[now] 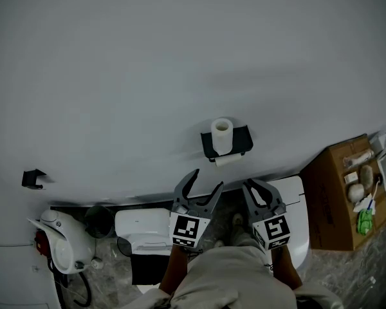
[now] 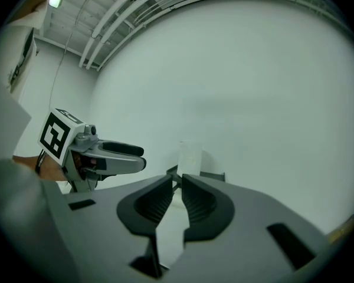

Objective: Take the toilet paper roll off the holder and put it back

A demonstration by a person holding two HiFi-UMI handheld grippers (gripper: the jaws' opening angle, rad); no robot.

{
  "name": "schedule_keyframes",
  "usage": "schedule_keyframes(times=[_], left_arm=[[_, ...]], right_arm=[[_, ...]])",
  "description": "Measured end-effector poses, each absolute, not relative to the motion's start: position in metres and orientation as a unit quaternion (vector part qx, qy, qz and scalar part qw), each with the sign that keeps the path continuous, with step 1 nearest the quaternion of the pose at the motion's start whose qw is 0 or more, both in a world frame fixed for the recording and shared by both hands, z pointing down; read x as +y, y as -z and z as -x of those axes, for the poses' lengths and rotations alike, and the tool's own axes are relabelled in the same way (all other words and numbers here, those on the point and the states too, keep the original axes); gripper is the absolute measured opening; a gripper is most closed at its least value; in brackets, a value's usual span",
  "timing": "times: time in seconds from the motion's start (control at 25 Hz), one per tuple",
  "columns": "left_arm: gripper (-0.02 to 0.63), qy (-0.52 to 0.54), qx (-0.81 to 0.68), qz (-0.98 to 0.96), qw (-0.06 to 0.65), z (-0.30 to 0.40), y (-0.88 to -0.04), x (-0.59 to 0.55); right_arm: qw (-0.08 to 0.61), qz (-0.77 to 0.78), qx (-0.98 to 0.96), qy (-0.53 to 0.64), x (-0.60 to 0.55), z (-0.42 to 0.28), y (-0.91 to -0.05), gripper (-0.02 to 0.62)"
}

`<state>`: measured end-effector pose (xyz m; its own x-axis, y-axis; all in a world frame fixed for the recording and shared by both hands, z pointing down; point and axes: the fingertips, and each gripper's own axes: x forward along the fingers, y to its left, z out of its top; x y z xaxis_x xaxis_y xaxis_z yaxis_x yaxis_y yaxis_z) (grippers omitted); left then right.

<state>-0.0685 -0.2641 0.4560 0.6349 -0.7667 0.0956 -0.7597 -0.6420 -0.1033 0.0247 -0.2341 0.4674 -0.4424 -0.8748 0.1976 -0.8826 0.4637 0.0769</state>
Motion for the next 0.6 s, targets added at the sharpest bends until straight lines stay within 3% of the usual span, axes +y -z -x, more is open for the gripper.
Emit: schedule_keyframes(times=[0.6], left_arm=[[0.279,0.051,0.424,0.904,0.004,0.087,-0.468,-0.233]], right_arm=[[0.114,-0.529,-0.841,-0.002,-0.211,-0.010,-0.462,0.043]])
